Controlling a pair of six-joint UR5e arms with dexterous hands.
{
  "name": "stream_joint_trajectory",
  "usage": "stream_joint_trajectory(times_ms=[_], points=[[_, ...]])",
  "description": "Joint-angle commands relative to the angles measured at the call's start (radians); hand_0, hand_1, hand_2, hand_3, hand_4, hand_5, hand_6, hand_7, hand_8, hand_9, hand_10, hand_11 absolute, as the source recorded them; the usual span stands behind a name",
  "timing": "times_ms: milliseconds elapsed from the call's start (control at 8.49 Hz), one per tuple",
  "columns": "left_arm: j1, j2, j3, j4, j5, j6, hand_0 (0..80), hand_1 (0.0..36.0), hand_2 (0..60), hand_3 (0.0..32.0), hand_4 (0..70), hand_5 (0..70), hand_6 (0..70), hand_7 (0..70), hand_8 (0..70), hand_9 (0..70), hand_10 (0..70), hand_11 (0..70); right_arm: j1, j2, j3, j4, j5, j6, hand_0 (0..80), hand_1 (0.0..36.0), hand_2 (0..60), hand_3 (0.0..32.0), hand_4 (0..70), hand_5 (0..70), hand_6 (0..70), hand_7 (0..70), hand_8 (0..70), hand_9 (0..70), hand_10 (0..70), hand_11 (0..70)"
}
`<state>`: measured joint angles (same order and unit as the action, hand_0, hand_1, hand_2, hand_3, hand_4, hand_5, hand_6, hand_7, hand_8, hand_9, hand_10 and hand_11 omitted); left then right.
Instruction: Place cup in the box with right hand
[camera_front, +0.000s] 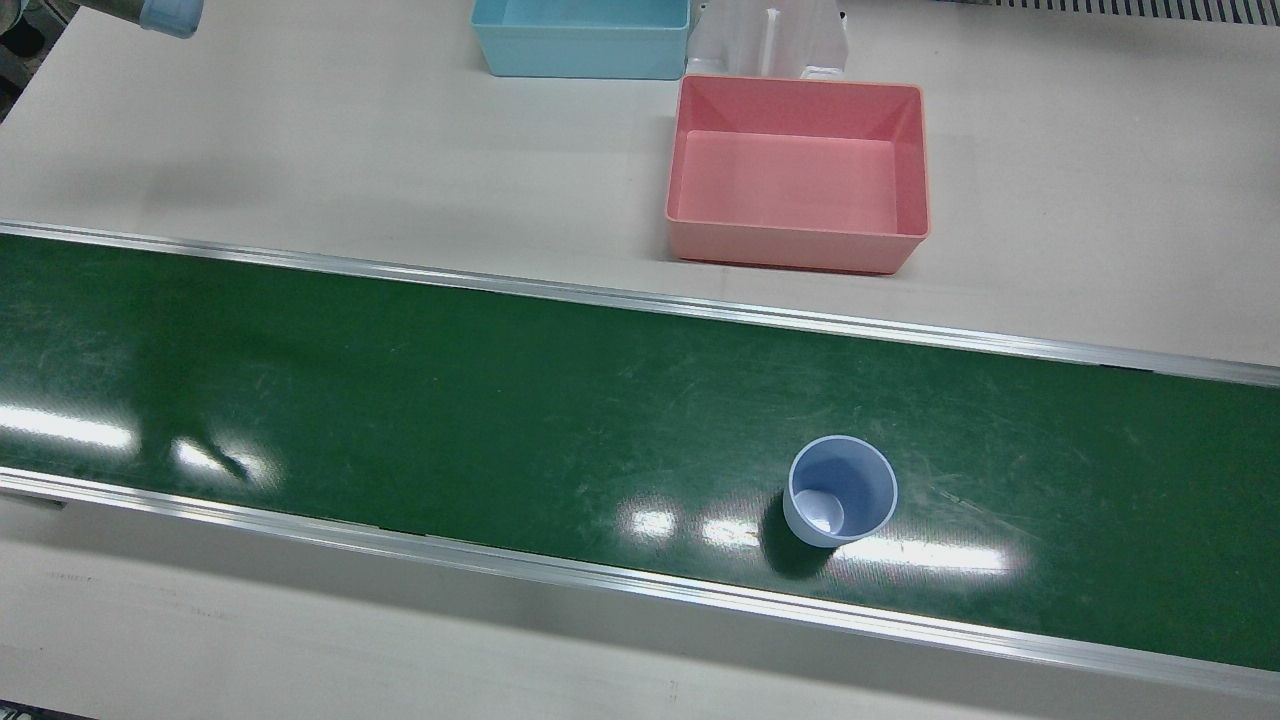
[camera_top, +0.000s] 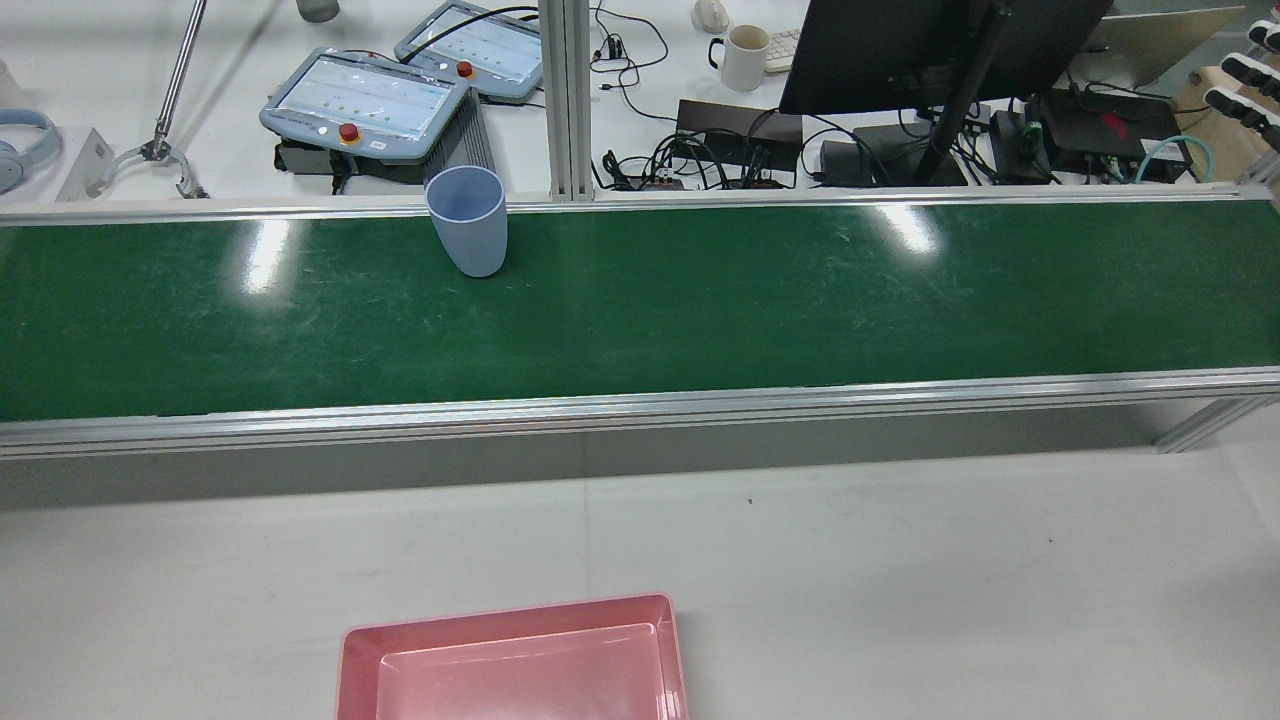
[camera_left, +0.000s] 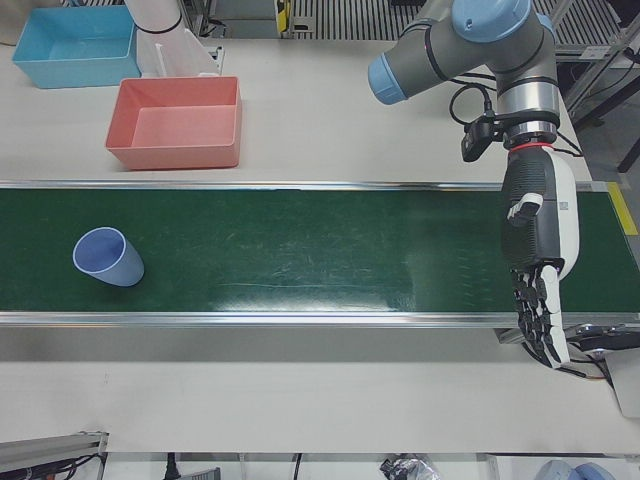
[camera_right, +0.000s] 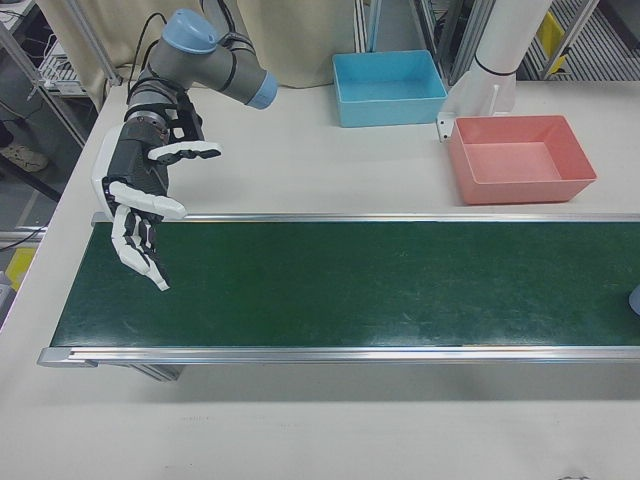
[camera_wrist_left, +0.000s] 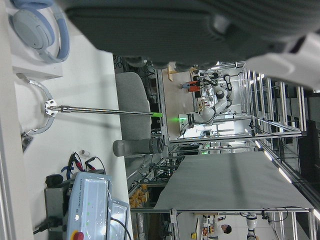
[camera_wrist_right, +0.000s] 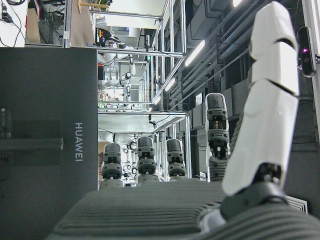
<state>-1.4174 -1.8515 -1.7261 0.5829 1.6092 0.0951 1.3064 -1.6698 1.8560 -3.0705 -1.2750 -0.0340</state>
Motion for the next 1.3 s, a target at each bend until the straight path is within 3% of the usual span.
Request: stream_joint_trajectory(times_ms=[0, 118, 236, 353, 471, 589, 707, 825, 1060, 1178], points=[[0.0, 0.0, 0.0, 0.0, 0.0, 0.0, 0.0, 0.0, 0.0, 0.0, 0.0, 0.0, 0.0, 0.0, 0.0, 0.0, 0.0, 0.0, -0.002, 0.001, 0.003, -0.001, 0.002, -0.006, 56.8, 24.8, 19.7, 11.4, 26.1, 8.1, 5.2, 25.8, 13.1, 16.2, 8.3, 13.5], [0.0, 0.0, -0.001, 0.002, 0.0, 0.0, 0.0, 0.0, 0.0, 0.0, 0.0, 0.0, 0.0, 0.0, 0.0, 0.0, 0.0, 0.0, -0.002, 0.002, 0.003, -0.002, 0.002, -0.01, 55.9, 24.2, 19.7, 12.4, 24.3, 8.0, 5.1, 25.3, 13.1, 16.1, 8.5, 13.8], [0.0, 0.0, 0.0, 0.0, 0.0, 0.0, 0.0, 0.0, 0.0, 0.0, 0.0, 0.0, 0.0, 0.0, 0.0, 0.0, 0.0, 0.0, -0.006, 0.005, -0.003, -0.002, 0.002, -0.015, 49.8, 16.4, 15.7, 8.2, 28.9, 6.1, 6.3, 30.6, 14.5, 18.8, 11.0, 16.6], [0.0, 0.0, 0.0, 0.0, 0.0, 0.0, 0.0, 0.0, 0.0, 0.0, 0.0, 0.0, 0.0, 0.0, 0.0, 0.0, 0.0, 0.0, -0.001, 0.001, 0.005, -0.001, 0.005, -0.009, 47.6, 14.0, 19.4, 0.0, 35.5, 5.3, 7.8, 34.8, 15.9, 21.2, 12.8, 18.9], [0.0, 0.0, 0.0, 0.0, 0.0, 0.0, 0.0, 0.0, 0.0, 0.0, 0.0, 0.0, 0.0, 0.0, 0.0, 0.0, 0.0, 0.0, 0.001, -0.002, 0.008, 0.001, 0.005, -0.007, 46.9, 13.6, 22.1, 0.0, 35.8, 5.2, 8.0, 34.6, 16.3, 21.5, 13.4, 19.6], [0.0, 0.0, 0.0, 0.0, 0.0, 0.0, 0.0, 0.0, 0.0, 0.0, 0.0, 0.0, 0.0, 0.0, 0.0, 0.0, 0.0, 0.0, -0.002, -0.002, 0.0, 0.002, 0.002, -0.01, 47.8, 14.8, 20.0, 0.2, 33.8, 5.7, 7.7, 33.3, 15.9, 21.1, 13.4, 19.9], [0.0, 0.0, 0.0, 0.0, 0.0, 0.0, 0.0, 0.0, 0.0, 0.0, 0.0, 0.0, 0.0, 0.0, 0.0, 0.0, 0.0, 0.0, -0.001, -0.001, 0.002, 0.007, 0.003, -0.012, 49.7, 16.7, 16.7, 7.6, 27.8, 6.0, 5.9, 28.7, 13.5, 17.6, 10.9, 16.5], [0.0, 0.0, 0.0, 0.0, 0.0, 0.0, 0.0, 0.0, 0.0, 0.0, 0.0, 0.0, 0.0, 0.0, 0.0, 0.0, 0.0, 0.0, -0.004, 0.002, -0.003, 0.007, 0.002, -0.015, 49.9, 16.9, 15.6, 9.2, 27.4, 6.1, 5.6, 27.7, 13.4, 17.3, 10.8, 16.5], [0.0, 0.0, 0.0, -0.002, 0.0, 0.0, 0.0, 0.0, 0.0, 0.0, 0.0, 0.0, 0.0, 0.0, 0.0, 0.0, 0.0, 0.0, -0.006, 0.001, 0.006, 0.015, -0.013, -0.004, 52.0, 20.0, 19.0, 8.2, 28.1, 6.8, 5.8, 27.9, 13.4, 17.5, 10.2, 15.9], [0.0, 0.0, 0.0, 0.0, 0.0, 0.0, 0.0, 0.0, 0.0, 0.0, 0.0, 0.0, 0.0, 0.0, 0.0, 0.0, 0.0, 0.0, -0.009, -0.008, 0.064, 0.007, -0.085, 0.035, 51.8, 20.0, 19.9, 8.0, 28.2, 7.0, 6.3, 29.8, 14.3, 18.7, 11.1, 17.1]])
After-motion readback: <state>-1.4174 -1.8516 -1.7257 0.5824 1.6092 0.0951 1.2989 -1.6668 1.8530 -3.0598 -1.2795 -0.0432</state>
